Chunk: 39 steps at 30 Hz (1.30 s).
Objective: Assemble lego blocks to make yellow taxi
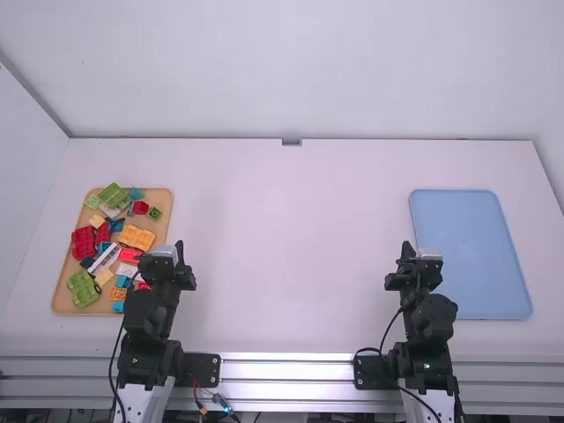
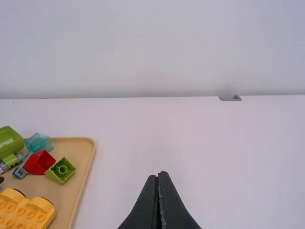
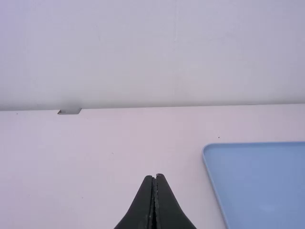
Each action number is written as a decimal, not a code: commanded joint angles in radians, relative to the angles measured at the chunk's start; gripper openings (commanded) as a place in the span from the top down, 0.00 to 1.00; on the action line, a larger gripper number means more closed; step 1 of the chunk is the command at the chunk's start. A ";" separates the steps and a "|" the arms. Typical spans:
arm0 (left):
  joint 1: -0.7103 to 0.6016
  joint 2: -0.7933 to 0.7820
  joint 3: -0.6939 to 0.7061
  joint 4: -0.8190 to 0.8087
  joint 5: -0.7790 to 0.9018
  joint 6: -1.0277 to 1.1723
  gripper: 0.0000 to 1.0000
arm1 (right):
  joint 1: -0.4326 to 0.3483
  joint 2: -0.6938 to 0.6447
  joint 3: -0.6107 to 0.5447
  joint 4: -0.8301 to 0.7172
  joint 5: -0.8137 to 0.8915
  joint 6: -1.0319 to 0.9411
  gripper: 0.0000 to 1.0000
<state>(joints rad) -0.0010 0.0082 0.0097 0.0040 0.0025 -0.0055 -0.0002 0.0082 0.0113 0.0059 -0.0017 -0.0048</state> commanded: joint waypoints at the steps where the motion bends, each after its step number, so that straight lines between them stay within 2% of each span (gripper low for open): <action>1: 0.000 0.000 0.000 0.000 0.000 0.000 1.00 | 0.000 0.000 0.000 0.000 0.001 0.002 1.00; 11: 0.002 0.027 0.025 -0.005 -0.009 0.004 0.96 | -0.001 0.032 0.025 0.003 -0.002 -0.003 0.96; 20: 0.006 0.141 0.131 -0.055 -0.032 0.013 0.86 | -0.002 0.149 0.117 -0.012 -0.007 -0.027 0.86; 39: 0.089 0.666 0.565 -0.227 -0.062 -0.031 0.51 | -0.006 0.533 0.419 -0.046 -0.038 -0.037 0.51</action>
<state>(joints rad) 0.0708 0.6231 0.5159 -0.2134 -0.0410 -0.0105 -0.0029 0.5026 0.3698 -0.0372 -0.0303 -0.0517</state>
